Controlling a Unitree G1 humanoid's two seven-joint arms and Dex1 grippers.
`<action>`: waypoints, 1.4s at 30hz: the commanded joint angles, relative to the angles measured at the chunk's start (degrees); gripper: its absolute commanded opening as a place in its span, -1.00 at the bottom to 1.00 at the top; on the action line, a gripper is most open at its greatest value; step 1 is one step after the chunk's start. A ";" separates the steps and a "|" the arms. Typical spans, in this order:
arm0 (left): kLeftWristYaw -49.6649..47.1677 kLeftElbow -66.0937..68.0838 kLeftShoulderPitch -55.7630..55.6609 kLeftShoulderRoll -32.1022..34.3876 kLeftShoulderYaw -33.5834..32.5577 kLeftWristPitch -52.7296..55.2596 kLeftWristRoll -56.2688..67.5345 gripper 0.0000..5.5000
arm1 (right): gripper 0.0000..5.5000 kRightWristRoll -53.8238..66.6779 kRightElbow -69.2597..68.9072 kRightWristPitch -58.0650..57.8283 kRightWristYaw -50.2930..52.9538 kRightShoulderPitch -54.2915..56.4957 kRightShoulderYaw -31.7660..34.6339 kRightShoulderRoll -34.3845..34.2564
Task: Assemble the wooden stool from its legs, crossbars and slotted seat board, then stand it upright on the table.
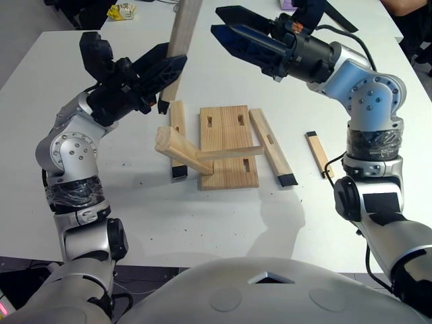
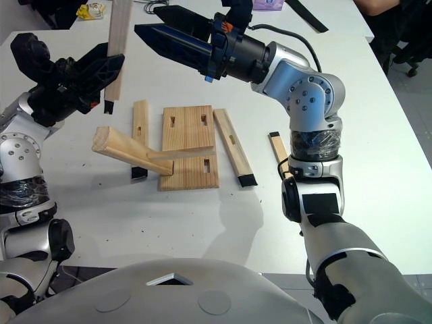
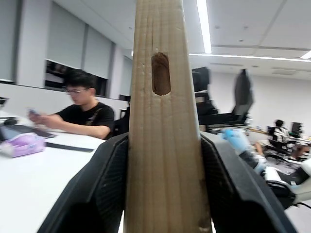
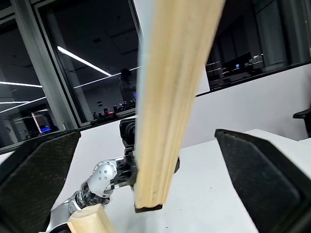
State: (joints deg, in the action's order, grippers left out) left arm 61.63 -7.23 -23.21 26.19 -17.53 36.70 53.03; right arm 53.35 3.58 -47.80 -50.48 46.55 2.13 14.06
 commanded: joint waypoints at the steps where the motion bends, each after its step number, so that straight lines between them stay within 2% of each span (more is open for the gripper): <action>1: 0.82 -2.51 0.11 1.14 1.79 1.07 1.46 -0.25 | 0.85 -1.49 0.93 0.30 -1.16 2.15 -1.11 -0.71; 13: 1.93 -3.96 1.99 2.50 4.91 0.23 0.36 -0.25 | 0.85 2.95 -1.01 -1.97 -2.46 3.06 1.39 -2.93; 33: 5.34 -2.02 0.80 5.89 7.24 -2.44 -1.68 -0.25 | -0.24 1.80 -2.67 -4.94 -6.72 0.78 -0.62 3.26; 42: 6.09 -1.09 1.19 6.69 8.47 -4.25 -3.84 -0.25 | -0.25 2.86 -4.36 -5.90 -3.98 -0.05 0.79 2.53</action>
State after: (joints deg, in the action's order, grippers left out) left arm 67.66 -9.33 -22.05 31.65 -10.19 33.31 52.53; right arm 55.01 0.16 -52.32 -55.16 47.65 2.53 16.87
